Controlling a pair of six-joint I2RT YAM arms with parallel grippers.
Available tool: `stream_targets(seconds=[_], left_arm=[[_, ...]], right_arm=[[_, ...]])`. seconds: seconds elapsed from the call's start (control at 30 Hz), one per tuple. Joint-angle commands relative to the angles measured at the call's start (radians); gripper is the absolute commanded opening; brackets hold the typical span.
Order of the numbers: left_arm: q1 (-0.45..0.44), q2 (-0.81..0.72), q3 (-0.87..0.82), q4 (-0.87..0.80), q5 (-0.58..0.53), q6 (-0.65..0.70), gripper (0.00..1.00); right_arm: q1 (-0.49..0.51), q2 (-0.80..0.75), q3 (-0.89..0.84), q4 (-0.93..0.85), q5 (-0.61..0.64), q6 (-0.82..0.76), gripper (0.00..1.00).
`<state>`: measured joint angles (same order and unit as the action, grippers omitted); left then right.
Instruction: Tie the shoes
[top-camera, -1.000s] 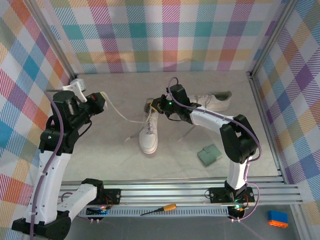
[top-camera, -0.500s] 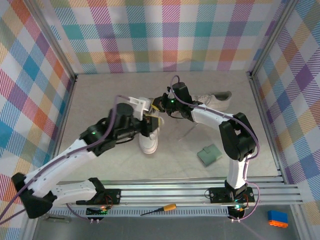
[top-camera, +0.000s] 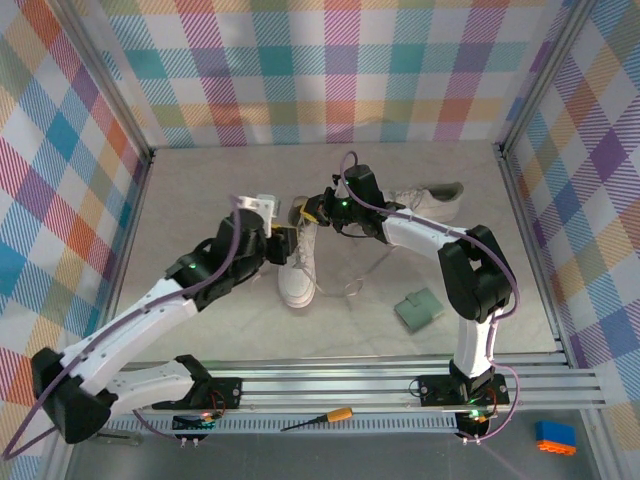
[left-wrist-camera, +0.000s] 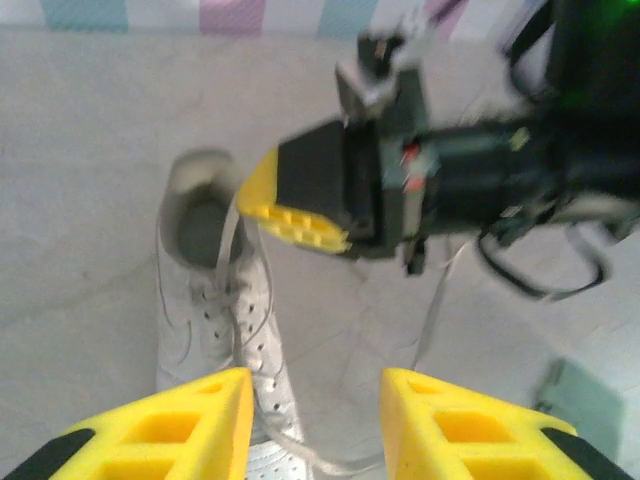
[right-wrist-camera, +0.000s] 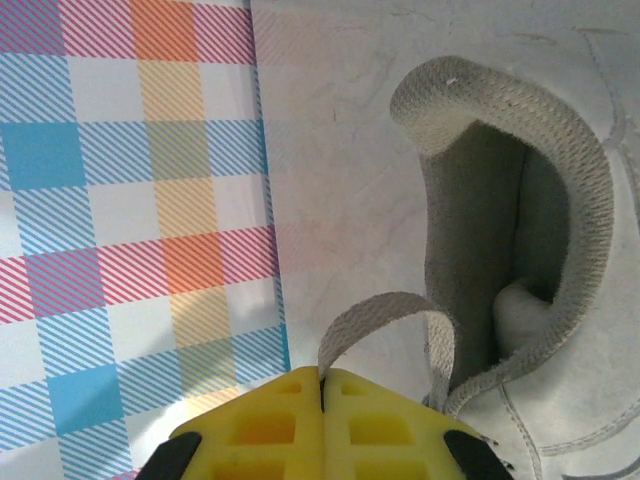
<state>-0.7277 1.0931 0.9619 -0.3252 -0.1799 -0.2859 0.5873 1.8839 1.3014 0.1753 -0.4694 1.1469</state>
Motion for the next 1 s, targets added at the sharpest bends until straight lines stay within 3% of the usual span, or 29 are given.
stream_targets(seconds=[0.0,0.3,0.57,0.97], left_arm=[[0.005,0.029,-0.057,0.136,0.028,0.063,0.39],[0.007,0.124,-0.093,0.247,0.015,0.113,0.44],[0.019,0.254,-0.050,0.324,-0.058,0.092,0.45],[0.062,0.310,-0.030,0.412,-0.116,0.039,0.46]], right_arm=[[-0.007,-0.065,-0.034,0.038,-0.044,0.040,0.04],[0.003,-0.121,-0.068,0.095,-0.070,0.105,0.04],[0.011,-0.130,-0.067,0.087,-0.072,0.104,0.04],[0.023,-0.117,-0.052,0.073,-0.075,0.106,0.04]])
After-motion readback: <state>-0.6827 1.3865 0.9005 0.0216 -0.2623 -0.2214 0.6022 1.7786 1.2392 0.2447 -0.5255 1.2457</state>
